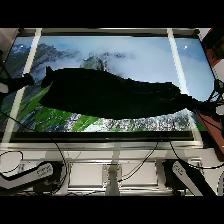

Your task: Fold the clothes and pants, and hang the long-sleeved shirts on hangers.

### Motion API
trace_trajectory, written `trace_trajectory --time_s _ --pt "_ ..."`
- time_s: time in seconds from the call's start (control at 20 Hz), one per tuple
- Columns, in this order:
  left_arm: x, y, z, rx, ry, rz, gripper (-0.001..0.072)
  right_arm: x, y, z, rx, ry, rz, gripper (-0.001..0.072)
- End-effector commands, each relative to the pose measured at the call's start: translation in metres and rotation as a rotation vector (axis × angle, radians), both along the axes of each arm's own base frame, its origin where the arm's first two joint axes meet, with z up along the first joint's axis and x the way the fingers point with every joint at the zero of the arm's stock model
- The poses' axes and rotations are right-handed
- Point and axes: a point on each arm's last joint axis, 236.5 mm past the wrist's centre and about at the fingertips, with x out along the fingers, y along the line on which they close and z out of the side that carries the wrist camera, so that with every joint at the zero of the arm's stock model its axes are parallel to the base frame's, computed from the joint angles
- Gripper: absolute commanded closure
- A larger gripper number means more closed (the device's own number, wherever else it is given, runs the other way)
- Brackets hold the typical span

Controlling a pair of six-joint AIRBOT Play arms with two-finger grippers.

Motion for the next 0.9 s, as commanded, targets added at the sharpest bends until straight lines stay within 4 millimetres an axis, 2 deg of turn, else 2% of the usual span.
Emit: trace_trajectory --time_s 0.0,0.1,0.2,0.35,0.6,0.75,0.85 --pt "-0.070 0.015 -0.035 -0.078 0.258 -0.054 0.0075 0.002 -0.002 0.002 -0.004 -0.011 -0.006 0.0673" --pt "-0.103 0.000 -0.056 -0.022 0.418 -0.322 0.0075 0.003 -0.002 0.002 -0.007 -0.015 -0.008 0.0673" --pt "-0.113 -0.011 -0.065 0.027 0.468 -0.496 0.0072 0.004 -0.004 0.003 -0.011 -0.021 -0.011 0.0673" --pt "-0.099 -0.022 -0.075 0.028 0.438 -0.557 0.0072 0.004 -0.004 0.003 -0.013 -0.024 -0.012 0.0674" --pt "-0.092 -0.041 -0.115 -0.096 0.465 -0.575 0.0074 0.005 -0.005 0.004 -0.017 -0.027 -0.013 0.0673" --pt "-0.067 -0.045 -0.126 -0.162 0.378 -0.512 0.0073 0.008 -0.007 0.006 -0.025 -0.040 -0.019 0.0673" --pt "-0.050 -0.044 -0.125 -0.182 0.309 -0.470 0.0073 0.008 -0.008 0.007 -0.028 -0.045 -0.022 0.0673"
